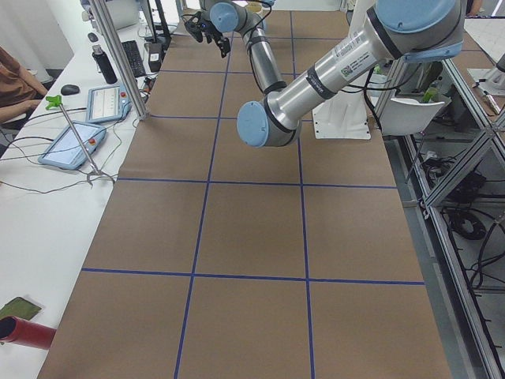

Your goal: Left arm hands cup to right arm to dump lemon

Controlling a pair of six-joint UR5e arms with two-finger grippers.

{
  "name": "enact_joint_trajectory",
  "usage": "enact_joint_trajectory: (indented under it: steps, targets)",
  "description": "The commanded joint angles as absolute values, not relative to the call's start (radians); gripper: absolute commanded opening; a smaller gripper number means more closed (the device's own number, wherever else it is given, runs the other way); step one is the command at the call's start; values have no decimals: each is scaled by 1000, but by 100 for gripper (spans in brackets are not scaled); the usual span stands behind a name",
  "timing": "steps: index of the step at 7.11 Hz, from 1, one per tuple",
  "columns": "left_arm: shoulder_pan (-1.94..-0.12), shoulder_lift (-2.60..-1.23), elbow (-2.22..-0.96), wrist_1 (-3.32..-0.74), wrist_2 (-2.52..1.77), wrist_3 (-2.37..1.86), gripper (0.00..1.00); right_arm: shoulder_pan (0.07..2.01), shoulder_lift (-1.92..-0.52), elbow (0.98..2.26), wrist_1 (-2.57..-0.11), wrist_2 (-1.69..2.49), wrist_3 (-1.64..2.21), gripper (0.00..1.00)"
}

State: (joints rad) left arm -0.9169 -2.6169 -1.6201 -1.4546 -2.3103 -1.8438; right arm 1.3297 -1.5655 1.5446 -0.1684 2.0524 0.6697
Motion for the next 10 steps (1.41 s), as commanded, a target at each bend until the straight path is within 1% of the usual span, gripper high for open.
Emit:
enact_joint_trajectory:
  steps: [1,3,4,5,6,8,10]
  targets:
    - [-908,-2612,-1629,-1529,-2237,-1845,100,1216,-1482,1548,-273,2011,530,0]
    - [-887,-2605,-1635,-1564,-2233,-1844,100,1035,-1428,1551,-311,1846,522,0]
    - [-881,-2609,-1637,-1568,-2233,-1844,100,972,-1413,1592,-378,1803,522,0]
    - [-877,-2608,-1635,-1560,-2233,-1842,100,945,-1413,1692,-505,1801,522,0]
    - [-876,-2606,-1634,-1556,-2233,-1844,100,901,-1408,1757,-584,1767,522,0]
    - [-839,-2612,-1634,-1557,-2237,-1842,100,740,-1353,1772,-607,1627,522,0]
    - [-830,-2614,-1635,-1559,-2250,-1842,100,654,-1345,1784,-609,1601,509,0]
